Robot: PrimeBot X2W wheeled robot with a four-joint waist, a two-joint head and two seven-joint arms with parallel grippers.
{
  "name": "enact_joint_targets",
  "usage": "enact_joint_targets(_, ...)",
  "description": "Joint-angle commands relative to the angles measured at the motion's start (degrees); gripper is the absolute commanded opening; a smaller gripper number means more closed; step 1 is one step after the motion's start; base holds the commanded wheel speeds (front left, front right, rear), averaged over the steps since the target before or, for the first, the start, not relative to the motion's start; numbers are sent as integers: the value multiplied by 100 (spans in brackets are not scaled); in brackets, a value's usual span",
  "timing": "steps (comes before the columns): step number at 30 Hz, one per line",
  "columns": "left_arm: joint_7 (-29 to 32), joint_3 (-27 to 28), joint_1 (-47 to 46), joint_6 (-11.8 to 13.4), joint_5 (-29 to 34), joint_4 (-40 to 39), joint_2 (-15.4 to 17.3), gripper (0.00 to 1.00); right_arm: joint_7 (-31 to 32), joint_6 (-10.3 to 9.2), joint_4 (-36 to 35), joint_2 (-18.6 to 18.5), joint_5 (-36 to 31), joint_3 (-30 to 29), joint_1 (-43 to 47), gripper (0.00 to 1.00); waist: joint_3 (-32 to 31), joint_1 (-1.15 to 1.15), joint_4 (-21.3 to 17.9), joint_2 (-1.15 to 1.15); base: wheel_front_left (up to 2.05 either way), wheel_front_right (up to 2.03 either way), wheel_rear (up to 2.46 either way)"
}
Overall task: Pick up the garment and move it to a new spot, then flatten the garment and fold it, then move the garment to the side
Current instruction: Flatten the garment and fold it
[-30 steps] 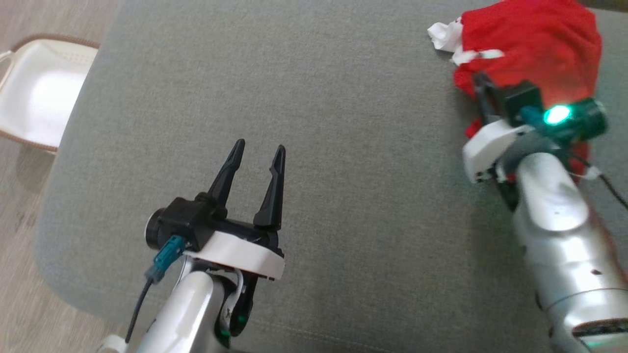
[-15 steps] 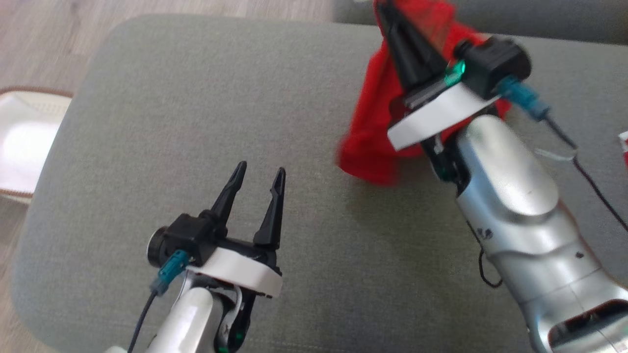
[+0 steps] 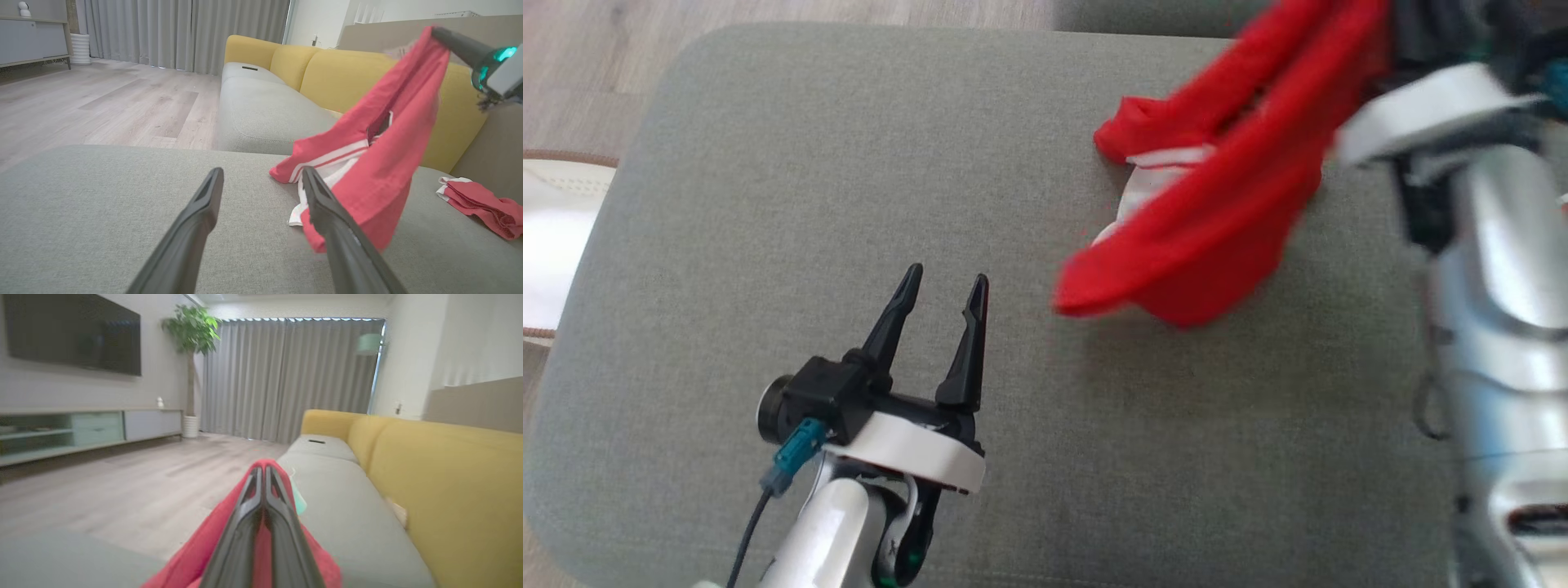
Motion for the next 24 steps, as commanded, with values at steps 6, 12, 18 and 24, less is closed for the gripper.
enact_joint_targets(6,-29,109,-186,34,-86,-190,15,100,217,39,126,-476,-794,-1029,280,0,111,0,-27,0,0,0,0)
enact_joint_targets(12,-29,126,-265,46,-75,-189,15,100,352,39,126,-618,-1675,-2101,441,0,197,0,-134,0,0,0,0)
enact_joint_targets(18,-29,147,-330,31,-62,-169,15,100,261,39,-3,-106,-2160,-2424,419,100,198,0,-323,0,0,0,0)
enact_joint_targets(24,-29,224,-327,38,-47,-193,15,100,-107,39,-492,209,-1416,-1603,790,100,58,0,-574,0,0,0,0)
